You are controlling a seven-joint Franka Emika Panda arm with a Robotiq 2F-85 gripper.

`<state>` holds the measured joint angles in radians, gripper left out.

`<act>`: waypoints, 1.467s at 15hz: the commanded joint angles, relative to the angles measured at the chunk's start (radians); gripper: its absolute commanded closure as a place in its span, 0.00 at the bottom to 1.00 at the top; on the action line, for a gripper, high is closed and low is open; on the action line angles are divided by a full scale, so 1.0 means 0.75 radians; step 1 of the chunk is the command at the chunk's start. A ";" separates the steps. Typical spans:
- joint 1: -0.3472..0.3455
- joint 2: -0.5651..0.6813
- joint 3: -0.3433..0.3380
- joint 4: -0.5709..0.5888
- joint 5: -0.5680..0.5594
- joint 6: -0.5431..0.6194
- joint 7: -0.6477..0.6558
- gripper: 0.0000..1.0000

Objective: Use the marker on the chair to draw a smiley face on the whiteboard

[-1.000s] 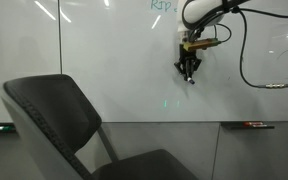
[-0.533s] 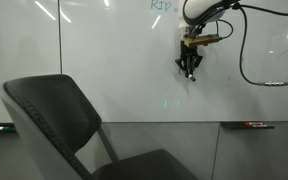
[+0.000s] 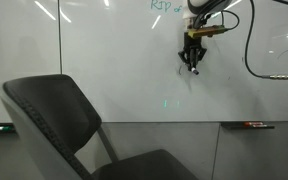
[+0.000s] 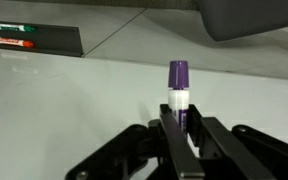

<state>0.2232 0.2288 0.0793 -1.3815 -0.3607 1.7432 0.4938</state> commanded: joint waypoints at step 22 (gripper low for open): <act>-0.101 -0.358 0.084 -0.611 0.341 -0.130 -0.077 0.94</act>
<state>0.1595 -0.0874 0.1291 -1.8917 -0.0951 1.6270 0.4634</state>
